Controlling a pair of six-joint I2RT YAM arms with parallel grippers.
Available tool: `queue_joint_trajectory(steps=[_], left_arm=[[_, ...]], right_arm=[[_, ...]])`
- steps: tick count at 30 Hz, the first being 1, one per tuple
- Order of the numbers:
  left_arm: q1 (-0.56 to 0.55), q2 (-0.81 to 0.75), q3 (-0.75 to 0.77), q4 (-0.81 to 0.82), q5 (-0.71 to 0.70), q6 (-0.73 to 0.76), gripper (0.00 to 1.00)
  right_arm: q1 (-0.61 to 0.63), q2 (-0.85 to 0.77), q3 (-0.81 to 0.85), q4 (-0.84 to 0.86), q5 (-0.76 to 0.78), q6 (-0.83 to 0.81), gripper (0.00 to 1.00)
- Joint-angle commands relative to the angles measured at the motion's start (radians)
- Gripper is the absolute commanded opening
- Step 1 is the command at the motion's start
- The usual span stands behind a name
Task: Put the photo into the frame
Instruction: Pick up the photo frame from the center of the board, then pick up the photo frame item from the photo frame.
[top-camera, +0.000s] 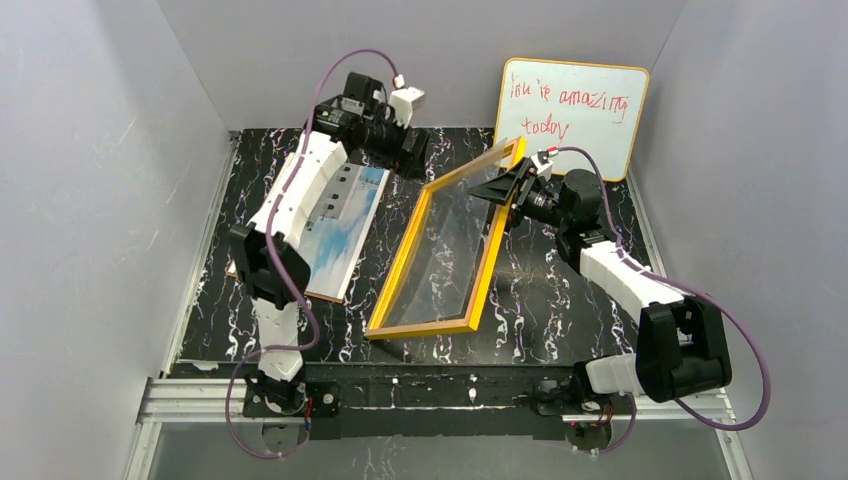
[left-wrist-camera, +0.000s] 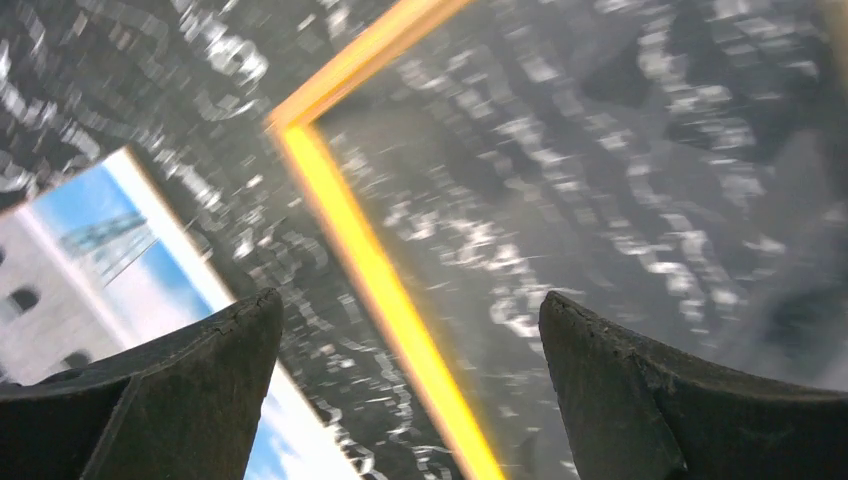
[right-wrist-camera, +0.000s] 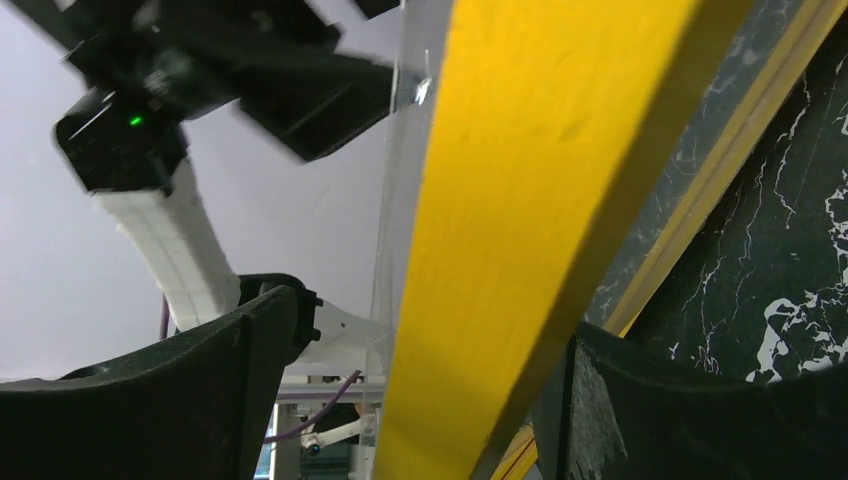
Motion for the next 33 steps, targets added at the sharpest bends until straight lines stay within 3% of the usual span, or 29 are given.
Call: queue_joint_trajectory(steps=[1,7,13,20,33], left_arm=[[-0.083,-0.13,0.13,-0.179,0.286,-0.113,0.98],[-0.25,-0.21,0.114,-0.173,0.235,-0.145,0.98],[-0.441,-0.27,-0.007,-0.14,-0.122,-0.124,0.98],[-0.493,-0.305,-0.103,-0.111,-0.338,-0.163,0.98],[-0.572,-0.29,-0.079,-0.135,-0.469,-0.186,0.94]], right_arm=[[0.008,0.005,0.084,0.032,-0.016,0.005,0.86],[0.008,0.023,0.124,0.003,-0.007,0.012,0.85],[0.012,0.036,0.137,-0.022,0.014,0.028,0.82],[0.021,0.048,0.143,-0.035,0.037,0.07,0.74],[0.046,0.038,0.181,-0.124,0.076,0.032,0.68]])
